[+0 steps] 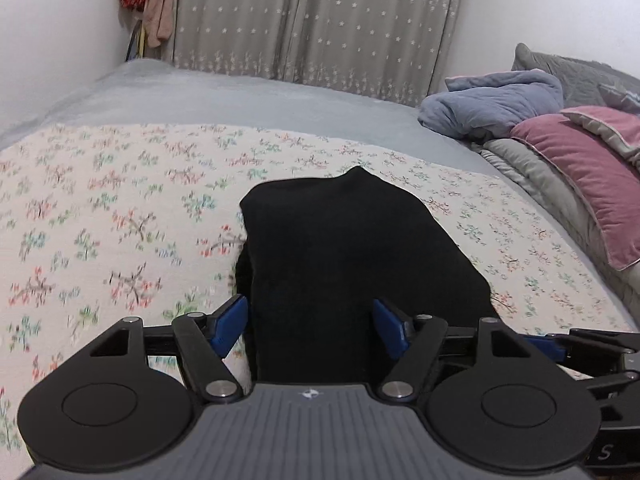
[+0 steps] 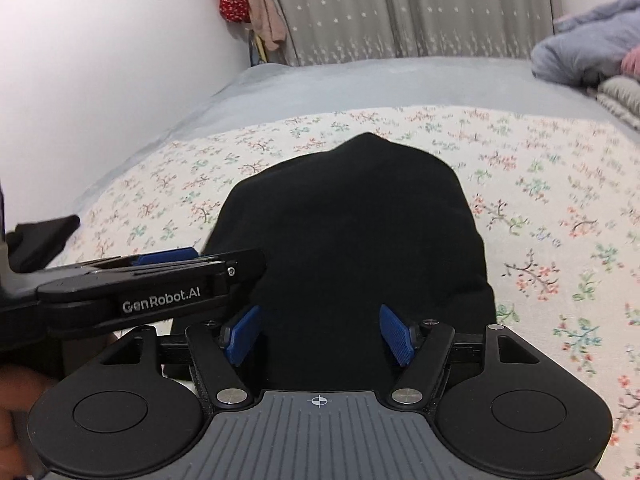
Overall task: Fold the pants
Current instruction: 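Open both grippers and pull them back from the folded sweatpants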
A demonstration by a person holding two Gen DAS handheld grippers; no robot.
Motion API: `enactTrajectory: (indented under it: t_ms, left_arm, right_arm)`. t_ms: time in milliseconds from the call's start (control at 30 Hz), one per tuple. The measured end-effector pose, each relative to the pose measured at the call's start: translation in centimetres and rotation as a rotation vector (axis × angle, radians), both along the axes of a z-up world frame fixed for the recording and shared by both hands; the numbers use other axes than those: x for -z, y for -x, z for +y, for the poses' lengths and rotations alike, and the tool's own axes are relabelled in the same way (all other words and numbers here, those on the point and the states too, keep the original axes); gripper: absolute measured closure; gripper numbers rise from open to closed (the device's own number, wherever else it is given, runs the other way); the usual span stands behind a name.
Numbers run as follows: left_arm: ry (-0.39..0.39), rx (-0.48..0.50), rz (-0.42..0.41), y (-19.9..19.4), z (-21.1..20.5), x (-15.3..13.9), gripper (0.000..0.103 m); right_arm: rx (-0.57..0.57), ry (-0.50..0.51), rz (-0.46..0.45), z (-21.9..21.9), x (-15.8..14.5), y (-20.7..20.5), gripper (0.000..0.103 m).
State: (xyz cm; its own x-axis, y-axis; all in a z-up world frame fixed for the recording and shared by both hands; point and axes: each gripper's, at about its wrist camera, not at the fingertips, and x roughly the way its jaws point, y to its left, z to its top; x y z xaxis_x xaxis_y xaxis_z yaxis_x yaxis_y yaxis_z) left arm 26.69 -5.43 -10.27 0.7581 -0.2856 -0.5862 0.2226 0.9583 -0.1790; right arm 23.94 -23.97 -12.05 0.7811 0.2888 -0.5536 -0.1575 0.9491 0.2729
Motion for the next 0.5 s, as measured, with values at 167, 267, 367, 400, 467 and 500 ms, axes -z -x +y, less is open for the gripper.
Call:
enactTrajectory:
  t_ms: [167, 267, 367, 400, 467, 500]
  left_arm:
    - [-0.077, -0.027, -0.017, 1.9, 0.2, -1.4, 0.022]
    - [-0.087, -0.052, -0.021, 3.3, 0.6, -2.5, 0.020]
    - [-0.068, -0.068, -0.026, 4.5, 0.9, -3.3, 0.019]
    - [-0.073, -0.071, -0.030, 5.0, 0.9, -3.4, 0.019]
    - [-0.090, -0.075, -0.032, 6.0, 0.8, -3.3, 0.019]
    - [-0.091, -0.076, -0.026, 6.5, 0.9, -3.2, 0.019]
  right_arm:
    - [0.010, 0.024, -0.061, 0.0, -1.4, 2.4, 0.030]
    - [0.042, 0.016, -0.098, -0.1, -2.2, 4.3, 0.029]
    - [0.066, -0.003, -0.131, -0.1, -2.6, 6.2, 0.025]
    - [0.070, -0.010, -0.137, 0.0, -2.7, 6.7, 0.025]
    - [0.074, -0.016, -0.144, 0.1, -2.7, 7.3, 0.025]
    - [0.075, -0.019, -0.144, 0.2, -2.7, 7.6, 0.025]
